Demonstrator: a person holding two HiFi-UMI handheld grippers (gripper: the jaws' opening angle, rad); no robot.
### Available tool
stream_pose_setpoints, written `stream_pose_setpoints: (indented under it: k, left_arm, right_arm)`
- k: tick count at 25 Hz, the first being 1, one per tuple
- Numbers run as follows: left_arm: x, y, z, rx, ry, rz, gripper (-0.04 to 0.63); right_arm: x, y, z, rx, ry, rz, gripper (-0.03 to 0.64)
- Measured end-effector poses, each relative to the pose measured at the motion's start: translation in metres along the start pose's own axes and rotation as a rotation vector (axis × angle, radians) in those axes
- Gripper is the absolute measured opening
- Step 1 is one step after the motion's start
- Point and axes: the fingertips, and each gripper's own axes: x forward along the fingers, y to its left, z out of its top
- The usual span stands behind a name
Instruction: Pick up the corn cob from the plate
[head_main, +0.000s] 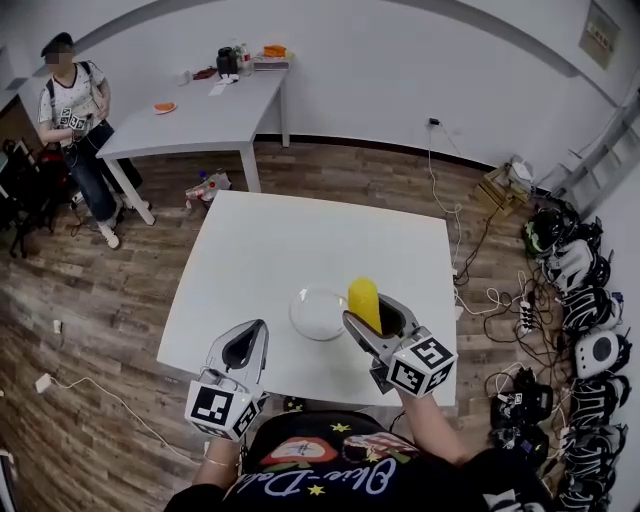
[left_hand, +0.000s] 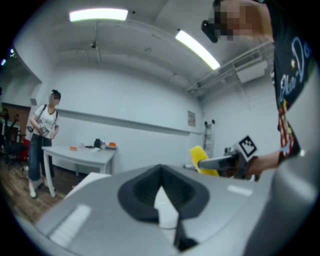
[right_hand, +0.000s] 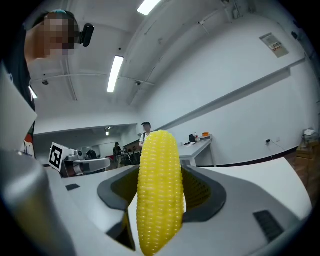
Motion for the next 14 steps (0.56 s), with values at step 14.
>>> stream_pose_setpoints:
  k: [14]
  left_arm:
    - [-0.008, -0.007, -0.003, 0.009, 0.009, 0.019, -0.003]
  right_arm:
    - [-0.007, -0.005, 0.000, 0.006, -0.022, -0.022, 0.250]
